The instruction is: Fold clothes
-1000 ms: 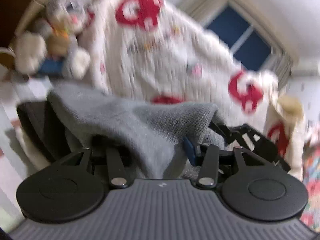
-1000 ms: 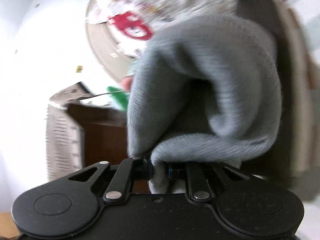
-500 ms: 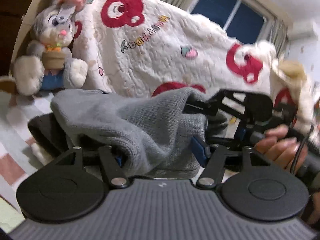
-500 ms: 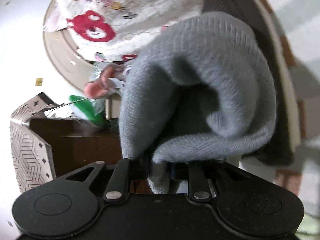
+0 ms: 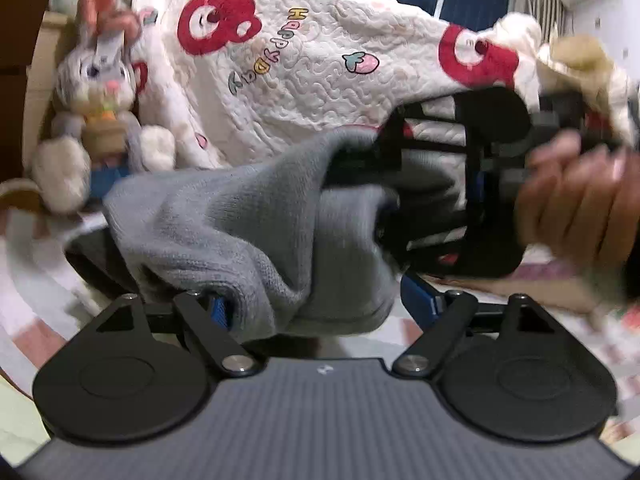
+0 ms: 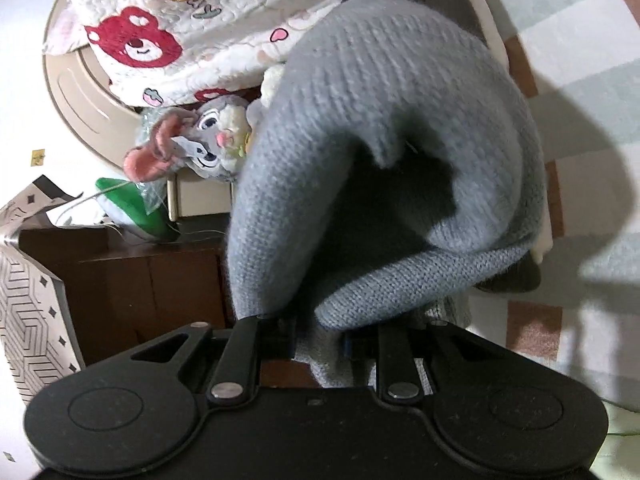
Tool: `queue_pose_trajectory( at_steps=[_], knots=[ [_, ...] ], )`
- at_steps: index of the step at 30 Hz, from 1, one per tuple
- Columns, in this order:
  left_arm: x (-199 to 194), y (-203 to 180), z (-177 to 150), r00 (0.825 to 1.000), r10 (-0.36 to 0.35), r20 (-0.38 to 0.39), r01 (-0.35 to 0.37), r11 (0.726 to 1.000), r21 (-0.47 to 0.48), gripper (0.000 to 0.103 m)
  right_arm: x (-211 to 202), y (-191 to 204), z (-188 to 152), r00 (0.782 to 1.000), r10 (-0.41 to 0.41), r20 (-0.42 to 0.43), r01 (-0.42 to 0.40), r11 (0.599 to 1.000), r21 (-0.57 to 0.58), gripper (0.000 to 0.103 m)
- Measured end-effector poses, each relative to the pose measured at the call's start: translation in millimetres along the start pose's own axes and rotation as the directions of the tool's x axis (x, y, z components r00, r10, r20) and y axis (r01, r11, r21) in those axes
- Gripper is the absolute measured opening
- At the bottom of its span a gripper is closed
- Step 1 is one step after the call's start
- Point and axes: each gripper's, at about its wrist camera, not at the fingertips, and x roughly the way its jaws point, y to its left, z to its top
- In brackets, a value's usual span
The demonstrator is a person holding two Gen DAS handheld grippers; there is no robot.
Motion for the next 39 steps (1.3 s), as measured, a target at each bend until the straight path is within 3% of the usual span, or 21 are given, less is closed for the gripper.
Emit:
queue_pose_trajectory(
  at_steps=[2,4,9,12,15,16,18,19,25,27,33,34,36,37,38,39],
  knots=[
    [2,-1,-1,0.998,0.056,0.043,-0.055,0.998,-0.022,0.073,4,3,2,1.0,-0.021,-0.022,0.021,1.0,0.003,0.026],
    [7,3,0,0.994,0.1,0.046,-0.097,0.994,-0.059,0.037,7,5,3,0.998,-0.041,-0.045,0.041,0.999,0.009,0.026],
    [11,9,0,0.991,0.132,0.025,-0.13,0.99,-0.06,0.029,2,-1,7,0.994,-0.047,-0.095,0.049,0.999,0.024,0.03],
    [11,12,0,0.99,0.139,0.014,-0.138,0.988,-0.072,0.028,-23,8,0,0.989,-0.064,-0.133,0.055,0.996,-0.07,0.054],
    [13,14,2,0.99,0.137,0.014,-0.136,0.987,-0.089,0.028,-63,32,-10,0.985,-0.148,-0.09,0.121,0.959,-0.255,0.057],
    [13,14,2,0.99,0.139,0.018,-0.137,0.986,-0.092,0.028,-80,42,-15,0.978,-0.207,-0.033,0.183,0.917,-0.355,0.057],
    [15,14,4,0.99,0.142,0.024,-0.139,0.985,-0.106,0.028,-106,55,-34,0.942,-0.303,0.144,0.331,0.77,-0.546,0.057],
    [16,14,4,0.99,0.142,0.025,-0.138,0.984,-0.115,0.028,-104,57,-35,0.929,-0.321,0.183,0.365,0.726,-0.582,0.057],
    [17,17,4,0.99,0.14,0.023,-0.136,0.982,-0.128,0.028,-63,59,-21,0.866,-0.378,0.327,0.492,0.525,-0.695,0.058],
    [17,18,4,0.99,0.136,0.024,-0.132,0.982,-0.132,0.028,-50,59,-17,0.841,-0.388,0.376,0.529,0.45,-0.72,0.062],
    [18,19,-3,0.991,0.129,0.026,-0.126,0.986,-0.107,0.028,-9,61,-4,0.759,-0.389,0.522,0.624,0.207,-0.754,0.063],
    [18,19,-5,0.991,0.13,0.024,-0.127,0.987,-0.099,0.029,-7,56,0,0.773,-0.366,0.519,0.615,0.231,-0.754,0.063],
    [19,18,-8,0.991,0.133,0.02,-0.131,0.988,-0.076,0.031,-6,44,7,0.812,-0.306,0.497,0.579,0.315,-0.752,0.062],
    [21,18,-9,0.991,0.136,0.018,-0.135,0.989,-0.052,0.031,-4,37,12,0.825,-0.287,0.487,0.564,0.358,-0.744,0.054],
    [22,17,-7,0.99,0.14,0.012,-0.139,0.99,-0.025,0.031,-1,30,17,0.836,-0.271,0.478,0.549,0.4,-0.734,0.032],
    [22,16,-1,0.99,0.144,0.001,-0.144,0.99,0.008,0.03,1,24,22,0.846,-0.254,0.469,0.533,0.442,-0.722,0.031]
  ],
)
